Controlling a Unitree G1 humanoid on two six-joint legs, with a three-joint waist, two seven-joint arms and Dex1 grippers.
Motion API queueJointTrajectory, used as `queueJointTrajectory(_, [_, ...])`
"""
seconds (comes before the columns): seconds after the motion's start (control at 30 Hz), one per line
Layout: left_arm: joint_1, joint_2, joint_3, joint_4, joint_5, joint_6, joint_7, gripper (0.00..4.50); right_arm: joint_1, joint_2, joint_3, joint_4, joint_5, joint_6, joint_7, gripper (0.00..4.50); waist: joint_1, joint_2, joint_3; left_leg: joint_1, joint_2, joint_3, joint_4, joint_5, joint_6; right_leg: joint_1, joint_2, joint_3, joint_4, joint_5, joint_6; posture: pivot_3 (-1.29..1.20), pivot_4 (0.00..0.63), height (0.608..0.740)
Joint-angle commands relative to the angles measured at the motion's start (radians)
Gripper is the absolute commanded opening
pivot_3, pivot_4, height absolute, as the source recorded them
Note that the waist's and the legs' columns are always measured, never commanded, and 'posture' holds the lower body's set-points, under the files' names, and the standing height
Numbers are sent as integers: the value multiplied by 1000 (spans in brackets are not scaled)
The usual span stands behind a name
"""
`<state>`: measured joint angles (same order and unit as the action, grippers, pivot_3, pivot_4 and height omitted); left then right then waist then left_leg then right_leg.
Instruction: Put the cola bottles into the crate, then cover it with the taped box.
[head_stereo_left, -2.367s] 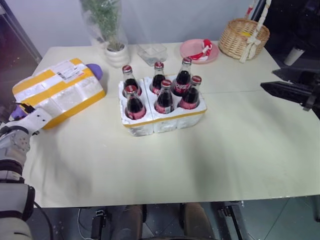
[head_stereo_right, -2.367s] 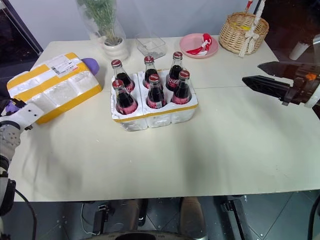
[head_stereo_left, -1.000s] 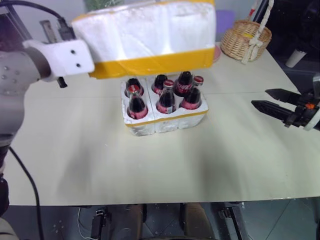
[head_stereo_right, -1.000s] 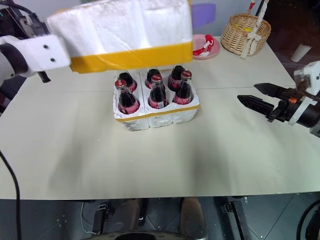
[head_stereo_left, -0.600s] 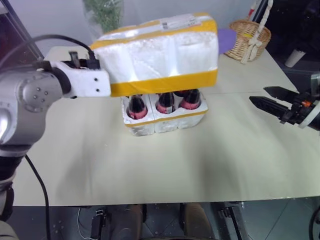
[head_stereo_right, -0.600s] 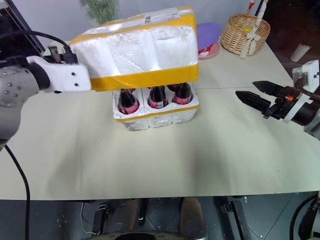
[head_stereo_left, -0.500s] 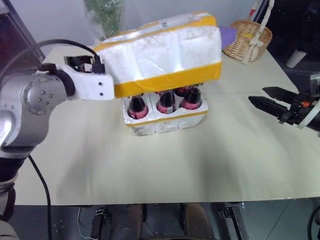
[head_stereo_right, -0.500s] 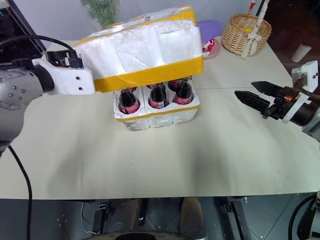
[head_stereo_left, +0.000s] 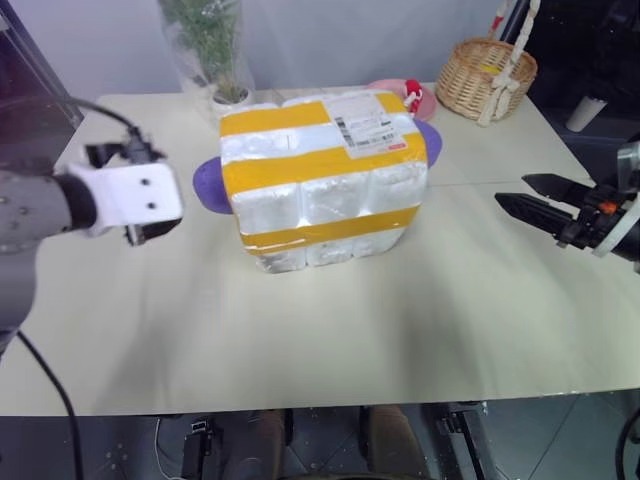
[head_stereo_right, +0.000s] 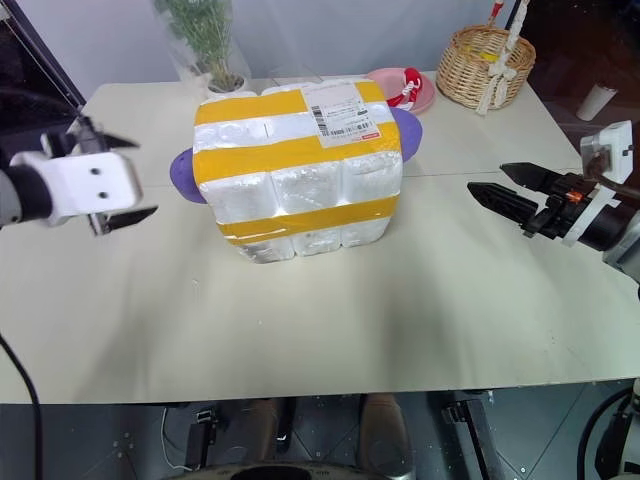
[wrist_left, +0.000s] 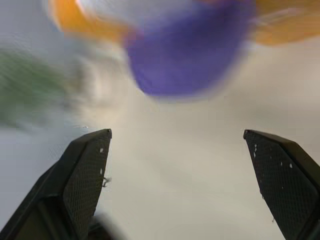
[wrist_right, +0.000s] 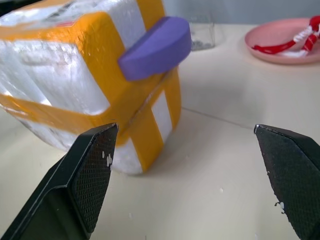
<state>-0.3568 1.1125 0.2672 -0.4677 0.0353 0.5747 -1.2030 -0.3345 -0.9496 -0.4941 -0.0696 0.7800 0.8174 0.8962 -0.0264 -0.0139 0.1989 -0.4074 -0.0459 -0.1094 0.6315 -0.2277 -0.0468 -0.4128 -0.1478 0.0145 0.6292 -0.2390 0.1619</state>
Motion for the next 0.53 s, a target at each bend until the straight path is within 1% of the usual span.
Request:
queueJointTrajectory(0.03, [22, -15, 168, 95, -201, 48, -106, 4431, 6, -49, -29, -6, -2, -29, 54, 4500, 5, 0, 0, 0, 0, 0, 0, 0, 0, 0, 0, 0, 0, 0, 0, 0, 150, 737])
queueJointTrajectory(0.1, [-9, -22, 244, 166, -408, 193, -211, 4431, 19, -82, -22, 0, -14, -46, 105, 4500, 9, 0, 0, 0, 0, 0, 1, 0, 0, 1, 0, 0, 0, 0, 0, 0, 150, 737])
queueJointTrajectory(0.17, [-77, -16, 290, 244, -602, 359, -279, 4431, 22, -113, -16, 5, -14, -57, 164, 4500, 12, -1, 0, 0, 0, 0, 1, 0, 0, 2, 0, -1, -1, 0, 0, 0, 150, 737])
queueJointTrajectory(0.2, [-107, -7, 283, 296, -650, 401, -295, 4431, 16, -130, -8, 6, -10, -62, 198, 4500, 13, -1, 0, 0, 0, -1, 2, 0, 0, 2, 0, -1, -1, 0, 0, 0, 150, 737])
queueJointTrajectory(0.27, [-132, 17, 231, 369, -671, 407, -313, 4431, -5, -161, 7, 2, 9, -59, 262, 4500, 7, 0, 0, 1, 0, -1, 2, 0, 0, 3, 0, -1, 0, 0, 0, 0, 150, 737])
queueJointTrajectory(0.33, [-143, 34, 178, 391, -676, 366, -333, 4431, -31, -180, 32, -2, 20, -61, 315, 4500, 3, 1, 0, 2, 0, 0, 1, 0, 0, 3, 0, -1, -1, 0, 0, 0, 150, 737])
queueJointTrajectory(0.43, [-204, 33, 123, 424, -699, 354, -314, 4431, -63, -187, 71, 5, 11, -73, 358, 4500, -4, 0, 0, 3, 1, 0, 0, 0, 0, 3, 1, -1, -1, 0, 0, 0, 150, 737])
queueJointTrajectory(0.53, [-272, 29, 52, 455, -688, 333, -285, 4431, -94, -179, 109, 14, -3, -94, 383, 4500, -8, 0, 1, 2, 1, -1, 1, 0, 0, 3, 1, -1, -1, 0, 0, 0, 150, 737])
